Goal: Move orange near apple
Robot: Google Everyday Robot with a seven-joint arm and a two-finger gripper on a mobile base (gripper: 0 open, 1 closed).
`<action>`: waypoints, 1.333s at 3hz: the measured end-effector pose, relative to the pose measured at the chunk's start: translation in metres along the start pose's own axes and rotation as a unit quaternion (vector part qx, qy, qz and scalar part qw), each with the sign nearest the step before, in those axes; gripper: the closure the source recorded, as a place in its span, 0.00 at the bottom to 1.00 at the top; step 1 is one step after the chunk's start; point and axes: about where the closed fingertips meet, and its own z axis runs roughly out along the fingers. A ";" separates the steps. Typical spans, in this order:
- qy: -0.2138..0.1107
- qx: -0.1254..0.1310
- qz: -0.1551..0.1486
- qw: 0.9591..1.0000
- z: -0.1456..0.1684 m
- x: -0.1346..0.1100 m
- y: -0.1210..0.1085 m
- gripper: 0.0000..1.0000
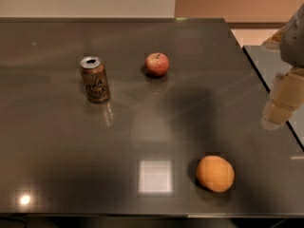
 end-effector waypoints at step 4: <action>-0.032 -0.030 -0.026 0.999 0.007 -0.002 0.015 0.00</action>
Offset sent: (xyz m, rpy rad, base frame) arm -0.0062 0.0030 -0.0107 0.0527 0.0629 0.0702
